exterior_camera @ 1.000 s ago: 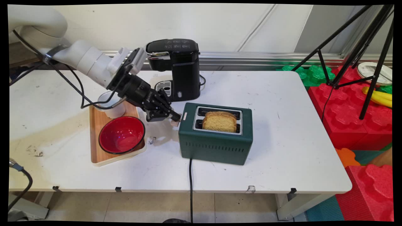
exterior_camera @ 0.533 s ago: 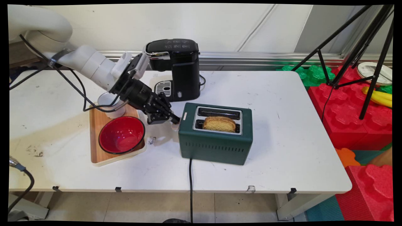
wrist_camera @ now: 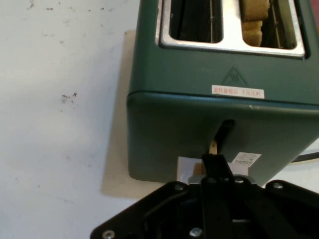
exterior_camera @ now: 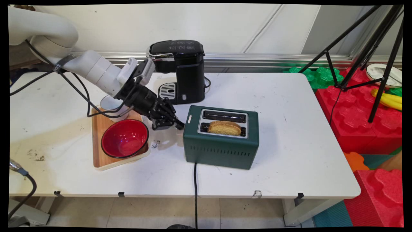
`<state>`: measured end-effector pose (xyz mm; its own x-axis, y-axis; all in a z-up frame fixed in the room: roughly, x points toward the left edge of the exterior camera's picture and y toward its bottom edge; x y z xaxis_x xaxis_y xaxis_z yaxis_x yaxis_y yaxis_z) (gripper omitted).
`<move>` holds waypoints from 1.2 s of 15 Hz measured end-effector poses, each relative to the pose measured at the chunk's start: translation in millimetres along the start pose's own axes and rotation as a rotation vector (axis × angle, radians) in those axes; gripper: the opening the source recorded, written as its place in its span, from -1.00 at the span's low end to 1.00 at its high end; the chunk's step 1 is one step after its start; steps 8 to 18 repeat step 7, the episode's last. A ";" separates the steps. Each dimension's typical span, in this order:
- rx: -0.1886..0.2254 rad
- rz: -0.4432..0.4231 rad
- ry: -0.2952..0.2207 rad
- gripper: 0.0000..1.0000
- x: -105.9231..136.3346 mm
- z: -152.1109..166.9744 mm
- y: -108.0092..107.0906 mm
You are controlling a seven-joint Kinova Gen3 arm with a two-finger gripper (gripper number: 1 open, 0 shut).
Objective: Press the toaster switch
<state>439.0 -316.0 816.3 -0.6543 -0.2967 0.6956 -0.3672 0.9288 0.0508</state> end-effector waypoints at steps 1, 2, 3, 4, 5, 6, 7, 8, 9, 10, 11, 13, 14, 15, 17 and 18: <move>0.001 -0.001 -0.002 -1.00 -0.9 0.3 0.0; 0.001 -0.001 -0.003 -1.00 -1.8 0.3 -0.1; 0.001 -0.001 -0.004 -1.00 -2.4 0.6 -0.4; 0.001 -0.002 -0.005 -1.00 -3.5 0.4 -0.3; 0.001 -0.002 -0.007 -1.00 -4.4 0.1 -0.4; 0.001 -0.002 -0.008 -1.00 -5.7 -0.7 -0.1; 0.001 -0.002 -0.010 -1.00 -7.1 -1.8 0.4; 0.001 -0.002 -0.010 -1.00 -7.1 -1.8 0.4; 0.001 -0.002 -0.010 -1.00 -7.1 -1.8 0.4; 0.001 -0.002 -0.010 -1.00 -7.1 -1.8 0.4; 0.001 -0.002 -0.010 -1.00 -7.1 -1.8 0.4; 0.001 -0.002 -0.010 -1.00 -7.1 -1.8 0.4; 0.001 -0.002 -0.010 -1.00 -7.1 -1.8 0.4; 0.001 -0.002 -0.010 -1.00 -7.1 -1.8 0.4; 0.001 -0.002 -0.010 -1.00 -7.1 -1.8 0.4; 0.001 -0.002 -0.010 -1.00 -7.1 -1.8 0.4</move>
